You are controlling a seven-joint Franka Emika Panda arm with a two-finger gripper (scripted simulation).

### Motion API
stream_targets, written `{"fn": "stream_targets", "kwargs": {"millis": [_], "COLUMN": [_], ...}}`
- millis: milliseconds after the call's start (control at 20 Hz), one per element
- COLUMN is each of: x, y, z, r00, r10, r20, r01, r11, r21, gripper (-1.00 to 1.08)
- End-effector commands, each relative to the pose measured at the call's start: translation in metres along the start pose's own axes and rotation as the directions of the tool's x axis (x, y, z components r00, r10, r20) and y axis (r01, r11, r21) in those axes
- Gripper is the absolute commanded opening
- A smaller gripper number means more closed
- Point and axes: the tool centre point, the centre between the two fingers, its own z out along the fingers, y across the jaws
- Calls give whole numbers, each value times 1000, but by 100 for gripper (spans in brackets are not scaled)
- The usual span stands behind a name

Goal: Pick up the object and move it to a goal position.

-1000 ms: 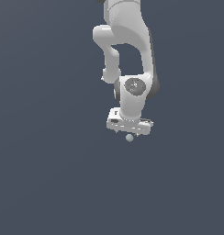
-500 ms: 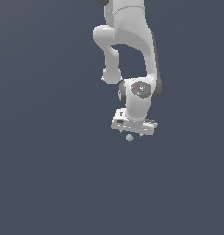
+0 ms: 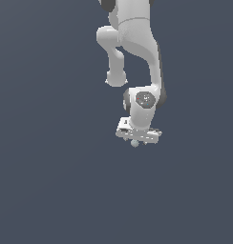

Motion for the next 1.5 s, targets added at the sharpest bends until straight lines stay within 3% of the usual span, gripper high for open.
{"fn": "stream_targets", "kwargs": {"millis": [0,300,350,1000,1450], "x": [-1,0,0,2,24], "y": [0,-1,-1,2,39], "z": [12,22,22,18,-27], "r00": [1000,1000,1000,1000,1000], "r10": [0,1,1,1,1], "r20": [0,0,0,0,0], "r01": [0,-1,-1,-1,-1], "r11": [1000,1000,1000,1000,1000], "r21": [0,0,0,0,0], "gripper": [100,100,-100,-100,-100]}}
